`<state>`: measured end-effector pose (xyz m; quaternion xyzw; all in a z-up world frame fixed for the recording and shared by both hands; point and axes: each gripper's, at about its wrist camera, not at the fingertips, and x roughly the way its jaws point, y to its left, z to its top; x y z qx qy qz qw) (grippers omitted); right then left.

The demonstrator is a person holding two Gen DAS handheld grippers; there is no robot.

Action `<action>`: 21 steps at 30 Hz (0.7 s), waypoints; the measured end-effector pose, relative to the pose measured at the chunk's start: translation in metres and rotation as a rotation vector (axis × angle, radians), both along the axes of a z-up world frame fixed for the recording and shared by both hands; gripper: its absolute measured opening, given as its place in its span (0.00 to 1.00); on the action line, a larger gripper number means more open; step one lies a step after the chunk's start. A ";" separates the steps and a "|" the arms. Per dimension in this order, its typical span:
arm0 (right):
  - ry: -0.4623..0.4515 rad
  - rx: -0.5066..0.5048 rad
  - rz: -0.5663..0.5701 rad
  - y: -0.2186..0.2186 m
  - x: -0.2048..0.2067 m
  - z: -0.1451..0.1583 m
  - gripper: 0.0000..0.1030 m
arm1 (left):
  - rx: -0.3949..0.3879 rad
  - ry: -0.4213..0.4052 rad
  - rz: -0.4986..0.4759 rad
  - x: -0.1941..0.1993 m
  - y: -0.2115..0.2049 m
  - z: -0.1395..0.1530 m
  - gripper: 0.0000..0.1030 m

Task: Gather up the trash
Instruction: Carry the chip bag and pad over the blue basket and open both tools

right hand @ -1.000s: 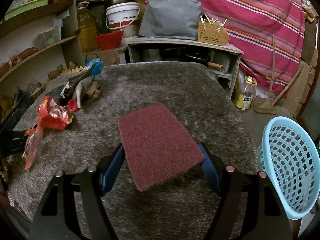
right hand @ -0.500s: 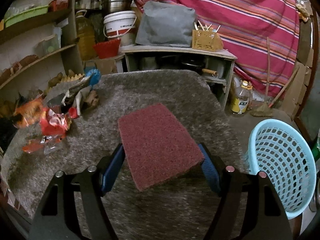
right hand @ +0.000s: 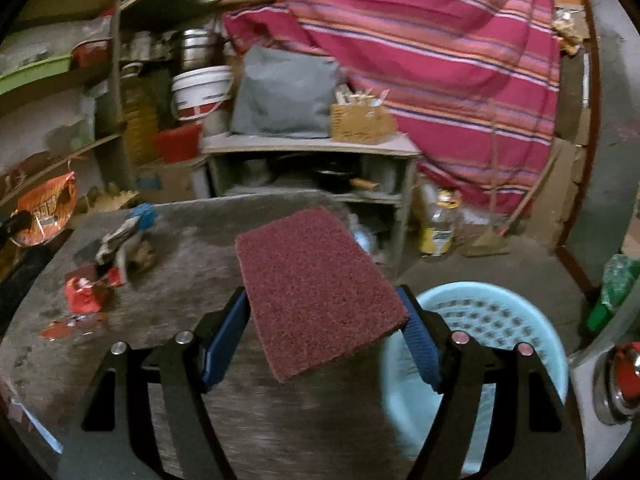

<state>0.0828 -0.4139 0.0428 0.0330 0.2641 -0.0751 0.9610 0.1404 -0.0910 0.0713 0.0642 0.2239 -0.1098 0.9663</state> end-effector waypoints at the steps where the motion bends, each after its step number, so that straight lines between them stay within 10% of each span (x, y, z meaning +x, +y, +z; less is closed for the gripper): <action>1: -0.006 0.001 -0.020 -0.012 -0.005 0.001 0.71 | -0.009 0.004 -0.011 -0.001 -0.011 -0.002 0.05; 21: 0.038 0.043 -0.324 -0.156 -0.055 -0.034 0.71 | -0.064 0.098 -0.315 -0.024 -0.246 -0.064 0.06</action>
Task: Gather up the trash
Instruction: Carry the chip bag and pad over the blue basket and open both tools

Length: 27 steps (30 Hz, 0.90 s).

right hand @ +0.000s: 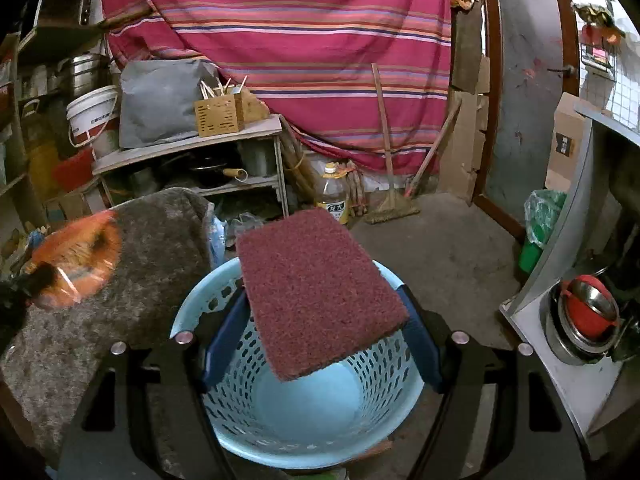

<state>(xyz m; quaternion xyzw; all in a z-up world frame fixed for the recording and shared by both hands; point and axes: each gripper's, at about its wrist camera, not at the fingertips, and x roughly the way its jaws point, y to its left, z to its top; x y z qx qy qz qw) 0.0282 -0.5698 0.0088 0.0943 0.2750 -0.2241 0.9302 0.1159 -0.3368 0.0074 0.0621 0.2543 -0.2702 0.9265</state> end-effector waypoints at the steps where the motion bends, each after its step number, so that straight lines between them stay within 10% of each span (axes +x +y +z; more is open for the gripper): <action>1: -0.001 0.003 -0.002 -0.001 0.001 -0.001 0.71 | 0.002 0.002 -0.007 0.000 -0.007 -0.002 0.05; 18: 0.006 0.081 -0.065 -0.040 -0.002 -0.020 0.71 | 0.021 0.085 -0.181 0.015 -0.102 -0.017 0.11; 24: 0.022 0.076 -0.072 -0.042 -0.001 -0.024 0.71 | 0.006 0.063 -0.162 0.020 -0.098 -0.013 0.63; 27: 0.033 0.071 -0.070 -0.040 0.002 -0.026 0.71 | 0.013 0.056 -0.134 0.025 -0.087 -0.010 0.65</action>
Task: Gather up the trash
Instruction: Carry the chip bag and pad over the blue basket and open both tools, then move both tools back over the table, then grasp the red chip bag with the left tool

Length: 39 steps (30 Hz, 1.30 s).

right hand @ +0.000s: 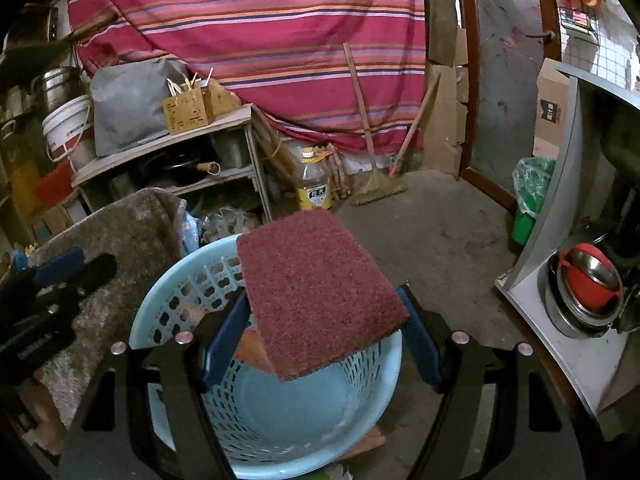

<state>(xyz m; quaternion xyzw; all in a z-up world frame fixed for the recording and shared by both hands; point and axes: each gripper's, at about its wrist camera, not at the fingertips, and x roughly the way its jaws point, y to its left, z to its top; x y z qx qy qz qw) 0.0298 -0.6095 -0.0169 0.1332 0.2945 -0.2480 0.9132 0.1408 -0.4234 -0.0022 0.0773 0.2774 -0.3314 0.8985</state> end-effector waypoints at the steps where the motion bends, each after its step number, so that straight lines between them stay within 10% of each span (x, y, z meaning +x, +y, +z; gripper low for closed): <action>1: 0.002 -0.002 0.000 0.000 0.001 0.000 0.71 | 0.000 -0.008 0.016 0.000 0.005 0.002 0.67; 8: 0.024 -0.009 0.024 0.015 0.024 -0.005 0.71 | -0.010 -0.110 0.143 -0.005 0.067 0.020 0.95; 12: 0.011 -0.016 0.015 0.025 0.035 -0.006 0.91 | 0.011 -0.132 0.194 -0.002 0.109 0.029 0.95; 29: 0.026 0.034 0.134 0.136 0.075 0.002 0.91 | 0.078 -0.078 0.522 0.049 0.336 0.019 0.95; 39: 0.091 -0.074 0.259 0.220 0.103 -0.005 0.91 | 0.205 -0.015 0.490 0.070 0.361 -0.033 0.93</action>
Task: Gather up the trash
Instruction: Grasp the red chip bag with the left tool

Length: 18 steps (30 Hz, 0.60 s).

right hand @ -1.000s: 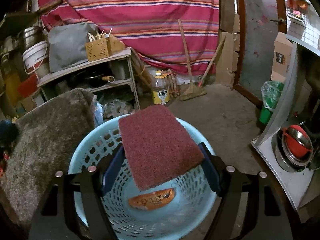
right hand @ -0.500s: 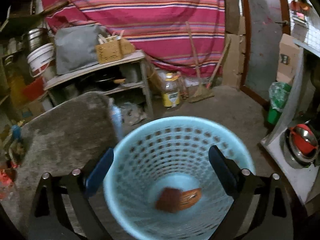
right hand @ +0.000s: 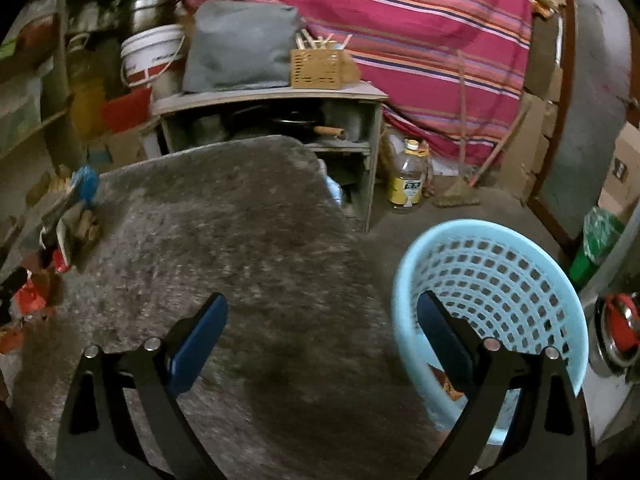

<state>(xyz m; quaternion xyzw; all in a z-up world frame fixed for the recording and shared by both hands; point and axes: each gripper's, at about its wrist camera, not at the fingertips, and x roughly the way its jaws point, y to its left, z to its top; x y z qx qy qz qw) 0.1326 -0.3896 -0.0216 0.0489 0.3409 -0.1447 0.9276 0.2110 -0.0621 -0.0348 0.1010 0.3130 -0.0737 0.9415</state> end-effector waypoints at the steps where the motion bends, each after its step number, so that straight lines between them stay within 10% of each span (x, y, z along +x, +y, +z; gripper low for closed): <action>1: 0.013 0.000 0.005 0.004 0.005 -0.002 0.91 | 0.005 0.006 0.000 0.001 -0.001 -0.003 0.92; 10: 0.038 0.019 0.058 0.033 0.029 -0.005 0.91 | 0.026 0.130 -0.068 0.016 -0.009 -0.027 0.39; 18: 0.025 0.043 0.080 0.047 0.033 -0.002 0.91 | -0.038 0.113 -0.080 0.011 0.003 -0.011 0.30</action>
